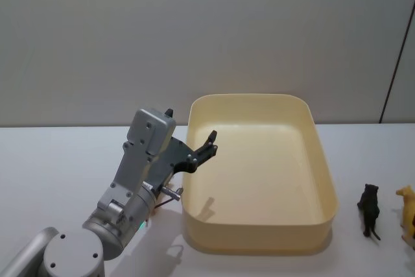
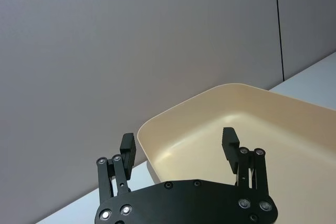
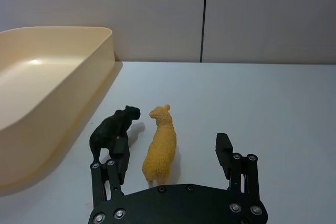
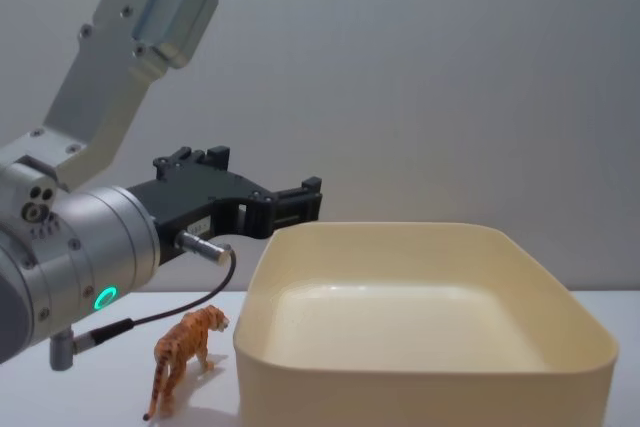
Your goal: Pick up the toy alternately with two hands and place it into the central storage box.
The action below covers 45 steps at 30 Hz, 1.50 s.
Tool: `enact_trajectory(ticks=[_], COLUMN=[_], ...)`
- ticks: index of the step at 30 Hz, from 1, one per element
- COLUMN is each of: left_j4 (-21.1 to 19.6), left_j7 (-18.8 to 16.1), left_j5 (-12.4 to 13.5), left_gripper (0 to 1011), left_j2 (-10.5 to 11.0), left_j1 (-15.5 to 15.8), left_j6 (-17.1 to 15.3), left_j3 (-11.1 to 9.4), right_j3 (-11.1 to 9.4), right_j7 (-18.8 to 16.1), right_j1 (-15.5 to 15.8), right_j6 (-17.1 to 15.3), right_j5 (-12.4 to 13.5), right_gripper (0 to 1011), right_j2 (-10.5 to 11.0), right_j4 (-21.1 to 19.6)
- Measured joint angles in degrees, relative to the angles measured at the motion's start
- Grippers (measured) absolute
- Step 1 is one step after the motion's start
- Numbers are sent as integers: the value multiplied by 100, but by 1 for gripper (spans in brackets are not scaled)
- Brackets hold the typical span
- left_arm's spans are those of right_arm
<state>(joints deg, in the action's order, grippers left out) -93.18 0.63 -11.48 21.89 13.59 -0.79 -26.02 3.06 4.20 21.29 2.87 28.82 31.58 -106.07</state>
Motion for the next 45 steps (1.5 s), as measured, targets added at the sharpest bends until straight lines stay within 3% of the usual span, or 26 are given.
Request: enact_trajectory(ticks=[8, 24, 30, 45], left_j4=[0, 0, 0, 0], left_j7=[0, 0, 0, 0], left_j5=[0, 0, 0, 0], left_gripper=[1002, 1002, 1002, 1002], left_j2=[0, 0, 0, 0], left_j1=[0, 0, 0, 0], left_j6=[0, 0, 0, 0], left_j3=[0, 0, 0, 0], right_j3=[59, 237, 276, 318], right_j7=[-67, -267, -298, -337], right_j1=[-276, -897, -1019, -1154], right_j6=[-287, -981, -1120, -1262], right_j5=[22, -293, -374, -466], right_gripper=[1001, 1000, 879, 418], right_j2=[-140, -427, -486, -553], right_j4=[208, 625, 718, 815])
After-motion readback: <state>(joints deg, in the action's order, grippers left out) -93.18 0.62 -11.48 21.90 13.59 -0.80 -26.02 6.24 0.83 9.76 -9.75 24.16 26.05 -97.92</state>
